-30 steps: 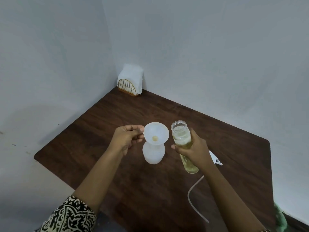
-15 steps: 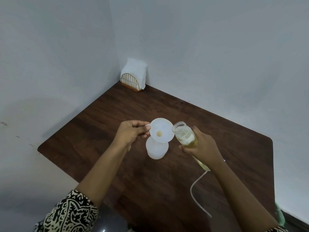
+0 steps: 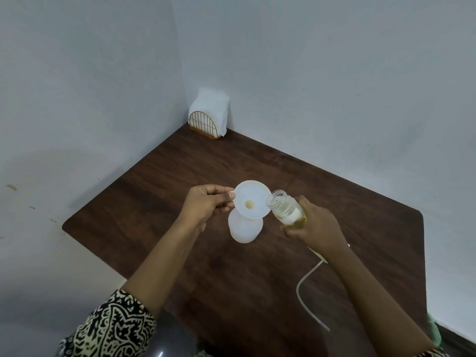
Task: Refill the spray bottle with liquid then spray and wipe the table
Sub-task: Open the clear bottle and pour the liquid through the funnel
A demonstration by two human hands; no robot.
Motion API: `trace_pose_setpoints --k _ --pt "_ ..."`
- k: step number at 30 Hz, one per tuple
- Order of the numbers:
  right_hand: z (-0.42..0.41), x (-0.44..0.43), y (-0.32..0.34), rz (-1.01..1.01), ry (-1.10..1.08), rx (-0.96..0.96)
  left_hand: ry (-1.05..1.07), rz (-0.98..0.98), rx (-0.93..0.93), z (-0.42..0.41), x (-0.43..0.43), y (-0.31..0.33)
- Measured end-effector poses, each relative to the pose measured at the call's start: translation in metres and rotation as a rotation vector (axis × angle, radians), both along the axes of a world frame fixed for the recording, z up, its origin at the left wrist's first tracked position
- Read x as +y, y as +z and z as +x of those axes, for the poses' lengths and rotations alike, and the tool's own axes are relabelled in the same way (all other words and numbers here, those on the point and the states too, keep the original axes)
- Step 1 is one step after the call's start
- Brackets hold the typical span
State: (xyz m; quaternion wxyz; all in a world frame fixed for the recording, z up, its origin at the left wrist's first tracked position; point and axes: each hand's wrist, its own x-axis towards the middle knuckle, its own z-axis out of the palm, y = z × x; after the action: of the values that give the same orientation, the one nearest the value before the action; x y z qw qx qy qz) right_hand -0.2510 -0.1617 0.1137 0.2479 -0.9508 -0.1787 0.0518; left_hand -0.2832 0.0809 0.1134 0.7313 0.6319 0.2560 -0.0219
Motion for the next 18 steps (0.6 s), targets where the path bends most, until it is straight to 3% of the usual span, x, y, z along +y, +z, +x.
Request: trace_pose_setpoints --k 18 --pt "-0.0023 0.0006 0.0072 -0.136 0.034 -0.039 0.000 -0.001 0.009 -0.0036 -0.0001 0.0002"
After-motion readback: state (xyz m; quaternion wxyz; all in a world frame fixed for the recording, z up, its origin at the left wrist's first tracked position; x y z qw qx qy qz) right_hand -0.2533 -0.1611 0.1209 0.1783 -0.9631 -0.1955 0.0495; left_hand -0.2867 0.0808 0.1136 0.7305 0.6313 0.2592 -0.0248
